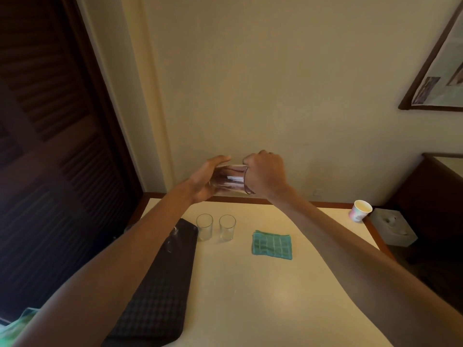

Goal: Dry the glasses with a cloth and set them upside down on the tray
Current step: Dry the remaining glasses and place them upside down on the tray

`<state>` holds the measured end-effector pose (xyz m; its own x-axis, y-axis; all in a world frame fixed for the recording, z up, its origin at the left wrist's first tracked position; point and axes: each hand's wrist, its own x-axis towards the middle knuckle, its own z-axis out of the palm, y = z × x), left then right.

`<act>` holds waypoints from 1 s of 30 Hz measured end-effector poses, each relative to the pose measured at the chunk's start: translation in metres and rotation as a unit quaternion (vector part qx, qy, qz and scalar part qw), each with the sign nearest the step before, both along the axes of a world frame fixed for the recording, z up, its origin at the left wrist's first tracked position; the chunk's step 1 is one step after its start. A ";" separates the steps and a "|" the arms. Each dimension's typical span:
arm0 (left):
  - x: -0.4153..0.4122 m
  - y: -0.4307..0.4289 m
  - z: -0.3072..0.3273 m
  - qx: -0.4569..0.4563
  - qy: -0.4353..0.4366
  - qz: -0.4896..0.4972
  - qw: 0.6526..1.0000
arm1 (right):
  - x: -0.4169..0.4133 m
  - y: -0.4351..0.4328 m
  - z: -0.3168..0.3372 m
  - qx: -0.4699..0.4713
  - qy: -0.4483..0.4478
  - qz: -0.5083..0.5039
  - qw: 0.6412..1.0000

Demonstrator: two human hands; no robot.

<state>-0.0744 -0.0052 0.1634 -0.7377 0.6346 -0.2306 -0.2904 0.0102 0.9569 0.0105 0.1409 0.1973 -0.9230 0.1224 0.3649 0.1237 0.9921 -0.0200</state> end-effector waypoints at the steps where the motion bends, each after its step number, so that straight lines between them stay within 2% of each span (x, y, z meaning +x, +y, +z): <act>1: -0.001 0.000 0.002 -0.009 0.004 0.005 1.000 | 0.001 -0.003 0.005 0.022 -0.004 0.001 1.000; 4: -0.003 -0.001 0.009 -0.028 0.050 0.063 0.996 | -0.005 -0.009 0.000 -0.013 0.002 -0.019 1.000; 5: -0.005 -0.003 0.013 -0.030 0.077 0.088 0.993 | -0.009 -0.011 -0.003 -0.080 0.003 -0.036 0.996; 6: -0.006 -0.004 0.015 -0.029 0.113 0.112 0.987 | -0.014 -0.012 -0.009 -0.210 -0.023 -0.051 0.976; 7: -0.008 -0.006 0.017 -0.026 0.154 0.131 0.979 | -0.018 -0.016 -0.014 -0.394 -0.080 -0.050 0.914; 8: -0.009 -0.010 0.020 -0.025 0.198 0.140 0.970 | -0.022 -0.021 -0.021 -0.585 -0.145 -0.054 0.796; 9: -0.010 -0.013 0.021 -0.028 0.236 0.140 0.961 | -0.023 -0.023 -0.026 -0.693 -0.207 -0.065 0.687; 10: -0.009 -0.019 0.022 -0.029 0.260 0.136 0.956 | -0.024 -0.028 -0.029 -0.738 -0.241 -0.066 0.626; 11: -0.007 -0.024 0.023 -0.021 0.263 0.129 0.956 | -0.026 -0.030 -0.030 -0.745 -0.247 -0.064 0.617; 12: -0.007 -0.029 0.023 -0.005 0.234 0.115 0.965 | -0.026 -0.035 -0.026 -0.725 -0.226 -0.070 0.647; 13: -0.007 -0.037 0.023 0.013 0.186 0.090 0.978 | -0.025 -0.040 -0.021 -0.671 -0.183 -0.072 0.715; 14: -0.008 -0.044 0.024 0.025 0.132 0.057 0.989 | -0.024 -0.043 -0.015 -0.565 -0.122 -0.075 0.812; 15: -0.010 -0.053 0.024 0.022 0.088 0.022 0.996 | -0.022 -0.048 -0.009 -0.405 -0.059 -0.066 0.910; 16: -0.011 -0.058 0.023 0.009 0.055 -0.002 0.998 | -0.018 -0.051 -0.005 -0.237 -0.012 -0.052 0.970; 17: -0.012 -0.062 0.022 -0.007 0.032 -0.013 0.999 | -0.015 -0.057 -0.001 -0.104 0.015 -0.040 0.994; 18: -0.012 -0.066 0.022 -0.018 0.024 -0.012 0.999 | -0.012 -0.065 0.005 -0.028 0.024 -0.025 0.999; 19: -0.011 -0.067 0.021 -0.024 0.028 0.003 0.999 | -0.010 -0.069 0.009 0.006 0.020 -0.016 1.000; 21: -0.010 -0.067 0.021 -0.015 0.061 0.045 0.997 | -0.011 -0.075 0.009 0.004 0.017 -0.026 1.000; 23: -0.013 -0.071 0.022 -0.021 0.134 0.092 0.986 | -0.011 -0.079 0.004 -0.085 0.036 -0.050 0.994; 24: -0.015 -0.073 0.022 -0.034 0.189 0.112 0.975 | -0.013 -0.081 -0.001 -0.196 0.047 -0.057 0.978; 25: -0.018 -0.076 0.024 -0.045 0.243 0.125 0.961 | -0.014 -0.088 -0.004 -0.348 0.029 -0.066 0.935; 26: -0.019 -0.078 0.026 -0.049 0.288 0.130 0.948 | -0.019 -0.093 -0.012 -0.513 -0.010 -0.069 0.856; 27: -0.020 -0.081 0.028 -0.047 0.315 0.127 0.939 | -0.023 -0.098 -0.017 -0.632 -0.066 -0.081 0.768; 28: -0.020 -0.084 0.028 -0.038 0.327 0.122 0.936 | -0.029 -0.100 -0.020 -0.689 -0.103 -0.097 0.710; 29: -0.020 -0.086 0.028 -0.023 0.321 0.114 0.940 | -0.033 -0.102 -0.021 -0.706 -0.114 -0.107 0.690; 30: -0.021 -0.090 0.027 -0.002 0.295 0.101 0.950 | -0.037 -0.102 -0.020 -0.692 -0.106 -0.113 0.705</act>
<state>-0.0954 -0.0950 0.1906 -0.8457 0.4664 0.2593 0.3007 0.0152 0.9536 -0.0265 0.0385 0.1775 -0.8384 0.3797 -0.3910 0.4211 -0.0042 -0.9070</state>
